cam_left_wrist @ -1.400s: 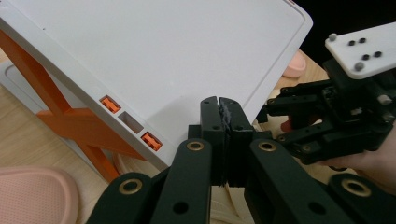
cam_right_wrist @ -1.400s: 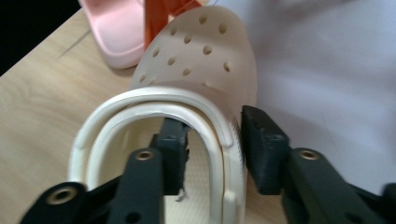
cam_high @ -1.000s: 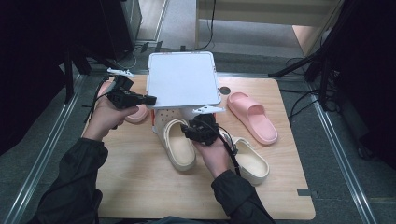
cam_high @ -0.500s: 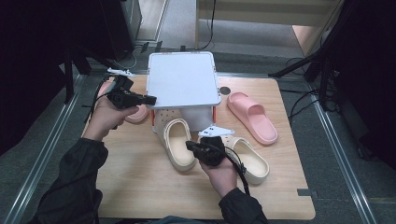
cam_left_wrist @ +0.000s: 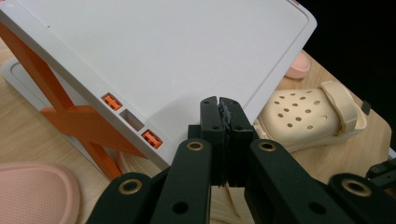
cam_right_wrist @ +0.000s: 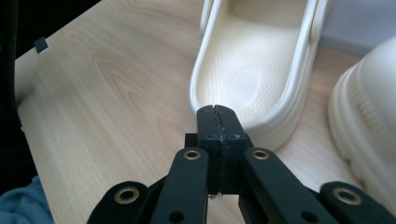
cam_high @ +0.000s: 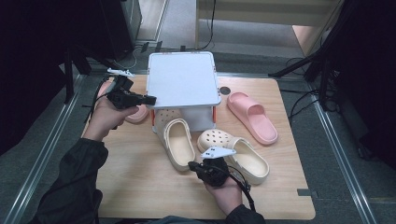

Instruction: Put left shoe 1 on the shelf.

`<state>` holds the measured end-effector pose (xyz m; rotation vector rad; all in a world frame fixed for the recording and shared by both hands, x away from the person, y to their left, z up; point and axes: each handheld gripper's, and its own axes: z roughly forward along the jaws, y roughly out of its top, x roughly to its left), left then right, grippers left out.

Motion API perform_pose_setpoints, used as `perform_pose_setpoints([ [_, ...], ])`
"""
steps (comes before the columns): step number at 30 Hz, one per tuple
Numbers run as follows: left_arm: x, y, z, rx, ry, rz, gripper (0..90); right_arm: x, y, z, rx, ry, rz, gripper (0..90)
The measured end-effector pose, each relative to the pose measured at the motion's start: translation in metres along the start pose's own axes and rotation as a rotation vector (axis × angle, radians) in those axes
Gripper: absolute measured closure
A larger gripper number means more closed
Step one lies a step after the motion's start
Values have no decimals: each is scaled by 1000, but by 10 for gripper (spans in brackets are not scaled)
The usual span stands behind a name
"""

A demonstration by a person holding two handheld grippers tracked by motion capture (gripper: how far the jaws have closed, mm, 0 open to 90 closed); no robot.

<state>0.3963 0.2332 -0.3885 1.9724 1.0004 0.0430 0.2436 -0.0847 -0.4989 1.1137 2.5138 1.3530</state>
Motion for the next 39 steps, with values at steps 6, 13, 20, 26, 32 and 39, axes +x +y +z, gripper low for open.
perform_pose_setpoints([
  [6, -1, 0, 0, 4, 11, -3, 894, 0, -12, 13, 34, -13, -26, 900],
  [13, -1, 0, 0, 5, 8, -6, 895, -1, -9, 22, 34, -16, -22, 900],
  [20, -1, 0, 0, 5, 7, -9, 895, 9, -1, 28, 31, 2, -52, 900],
  [26, -2, 1, 0, 6, 14, -9, 895, 13, 12, 36, 23, 11, -66, 900],
  [32, -1, 0, 0, 6, 9, -10, 895, 7, 27, 44, 25, 7, -31, 900],
  [39, 0, 0, 0, 4, 4, -21, 894, 2, 42, 59, 41, 8, -32, 900],
])
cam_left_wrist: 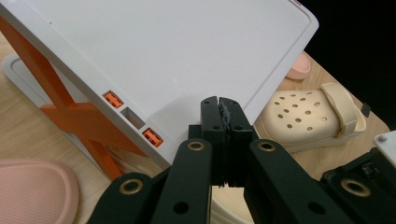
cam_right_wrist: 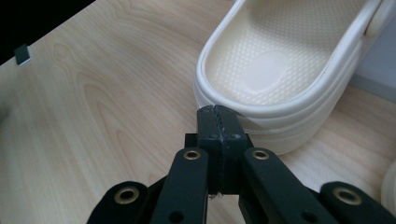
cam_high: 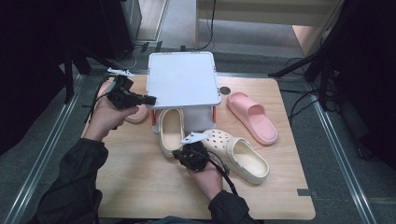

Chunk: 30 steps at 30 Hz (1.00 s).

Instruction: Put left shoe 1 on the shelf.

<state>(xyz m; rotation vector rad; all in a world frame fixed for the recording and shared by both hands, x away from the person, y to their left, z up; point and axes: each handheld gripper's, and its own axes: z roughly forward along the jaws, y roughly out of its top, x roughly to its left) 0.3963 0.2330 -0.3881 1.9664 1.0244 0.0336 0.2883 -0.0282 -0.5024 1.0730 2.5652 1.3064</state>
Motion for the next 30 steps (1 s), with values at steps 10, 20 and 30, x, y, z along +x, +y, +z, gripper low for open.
perform_pose_setpoints([
  [10, 1, 0, 0, 2, -5, -4, 894, -7, 20, 23, -9, -4, 5, 900],
  [20, 0, 0, 0, 0, -6, -8, 893, -14, 37, 35, -28, -69, -10, 900],
  [30, 2, 0, 0, -2, -11, -4, 893, -24, 52, 50, -45, -103, -15, 900],
])
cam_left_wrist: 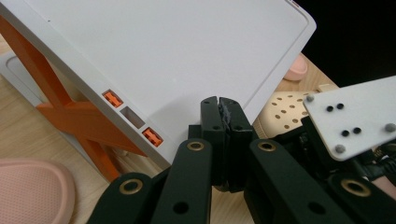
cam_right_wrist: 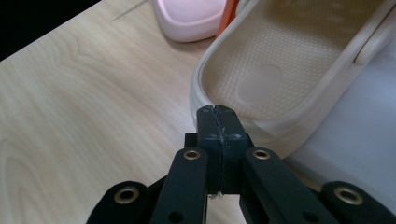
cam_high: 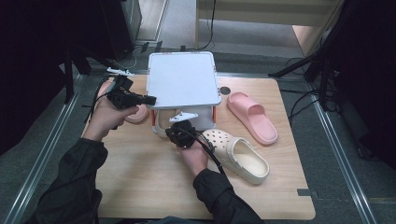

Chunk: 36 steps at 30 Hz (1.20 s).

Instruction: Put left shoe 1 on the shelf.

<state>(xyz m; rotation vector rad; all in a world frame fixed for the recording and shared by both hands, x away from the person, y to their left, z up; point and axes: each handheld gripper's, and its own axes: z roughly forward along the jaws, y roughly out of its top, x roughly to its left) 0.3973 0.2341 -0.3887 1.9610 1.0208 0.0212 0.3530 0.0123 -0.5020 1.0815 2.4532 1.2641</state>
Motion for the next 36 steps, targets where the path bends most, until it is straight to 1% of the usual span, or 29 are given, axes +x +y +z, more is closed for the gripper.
perform_pose_setpoints([
  [5, 0, 0, 0, -1, 3, -1, 893, -5, 4, 6, -2, -9, 16, 890],
  [7, 0, 0, 0, -1, -1, -2, 891, -6, 4, 6, -2, -3, 30, 888],
  [9, 0, 0, 0, -5, -3, 3, 882, -6, 4, 6, 22, 8, 46, 886],
  [10, 0, 0, -1, -7, -4, 15, 874, -6, 3, 5, 31, 15, 47, 877],
  [11, -1, -1, 0, -12, -5, 20, 858, -5, 2, 3, 35, 19, 52, 867],
  [12, -1, -1, 0, -12, -11, 17, 850, -4, 0, 1, 30, 28, 56, 860],
  [14, -1, 0, 0, -10, -26, 10, 811, -3, -2, -6, 22, 50, 69, 846],
  [16, -5, 1, 0, -3, -30, 7, 751, -2, -4, -14, 15, 62, 64, 819],
  [18, -8, 2, -2, -6, -25, 6, 676, 0, -5, -21, 14, 76, 45, 766],
  [20, -10, 2, -5, -1, -37, -7, 609, 1, -6, -27, 28, 88, 36, 726],
  [22, -12, 2, -7, -10, -44, -7, 563, 1, -8, -33, 38, 107, 43, 696],
  [24, -16, 2, -11, -17, -53, -12, 499, 2, -10, -42, 36, 131, 37, 664],
  [26, -19, 1, -13, -15, -49, -6, 460, 3, -13, -54, 34, 145, 16, 641],
  [27, -21, 1, -14, -14, -47, -10, 443, 3, -14, -59, 30, 148, 9, 631],
  [28, -22, 0, -15, -7, -41, 0, 434, 3, -15, -64, 30, 151, 4, 626],
  [29, -24, -2, -16, -6, -43, -7, 423, 2, -17, -71, 26, 159, -2, 618],
  [31, -27, -4, -19, -4, -40, -4, 408, 1, -21, -82, 25, 168, -11, 612],
  [32, -28, -5, -20, -6, -39, 3, 407, 0, -23, -87, 21, 172, -17, 610],
  [34, -30, -8, -23, -13, -33, -4, 401, -3, -27, -94, 19, 177, -21, 607],
  [35, -31, -9, -25, -15, -29, -3, 399, -6, -29, -99, 16, 189, -17, 603],
  [36, -34, -11, -28, -26, -12, -7, 398, -8, -31, -103, 12, 194, -17, 600],
])
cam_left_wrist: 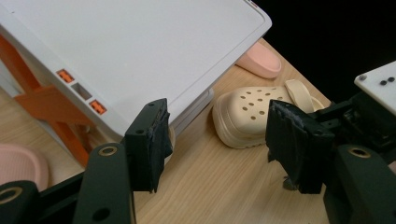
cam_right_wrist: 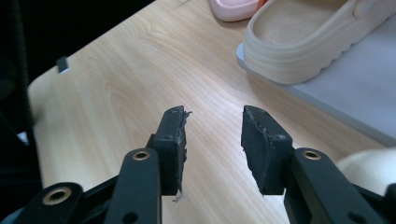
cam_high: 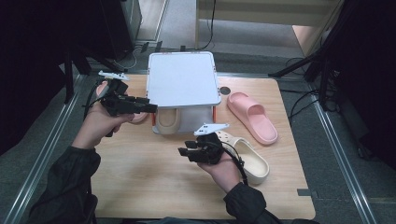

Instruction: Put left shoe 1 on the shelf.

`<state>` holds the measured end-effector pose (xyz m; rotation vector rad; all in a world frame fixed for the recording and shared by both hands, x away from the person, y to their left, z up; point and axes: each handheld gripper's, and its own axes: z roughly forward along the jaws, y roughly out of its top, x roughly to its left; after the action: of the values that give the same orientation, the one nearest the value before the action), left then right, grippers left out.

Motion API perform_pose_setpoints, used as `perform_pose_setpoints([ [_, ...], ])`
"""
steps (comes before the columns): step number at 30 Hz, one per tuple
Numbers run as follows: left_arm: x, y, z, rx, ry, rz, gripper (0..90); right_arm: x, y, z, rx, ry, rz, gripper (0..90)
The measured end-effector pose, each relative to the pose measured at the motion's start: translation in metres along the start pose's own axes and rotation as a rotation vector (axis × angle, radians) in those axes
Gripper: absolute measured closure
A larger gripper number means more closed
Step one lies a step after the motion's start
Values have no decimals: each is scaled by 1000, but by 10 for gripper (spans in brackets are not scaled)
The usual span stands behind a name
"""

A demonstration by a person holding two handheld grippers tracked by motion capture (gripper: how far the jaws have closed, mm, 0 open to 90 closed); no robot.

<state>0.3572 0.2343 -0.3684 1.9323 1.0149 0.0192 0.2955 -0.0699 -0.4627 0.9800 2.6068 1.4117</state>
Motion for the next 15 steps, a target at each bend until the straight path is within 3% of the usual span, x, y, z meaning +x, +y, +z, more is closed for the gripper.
perform_pose_setpoints([
  [2, -5, -4, -5, -14, 33, 7, 399, -2, -4, -9, 1, 6, -8, 595],
  [10, -7, -23, -11, -4, 30, -38, 399, -17, -18, -42, -23, 23, -28, 587],
  [15, -9, -36, -14, -33, 58, -54, 395, -29, -31, -55, -15, 21, -17, 584],
])
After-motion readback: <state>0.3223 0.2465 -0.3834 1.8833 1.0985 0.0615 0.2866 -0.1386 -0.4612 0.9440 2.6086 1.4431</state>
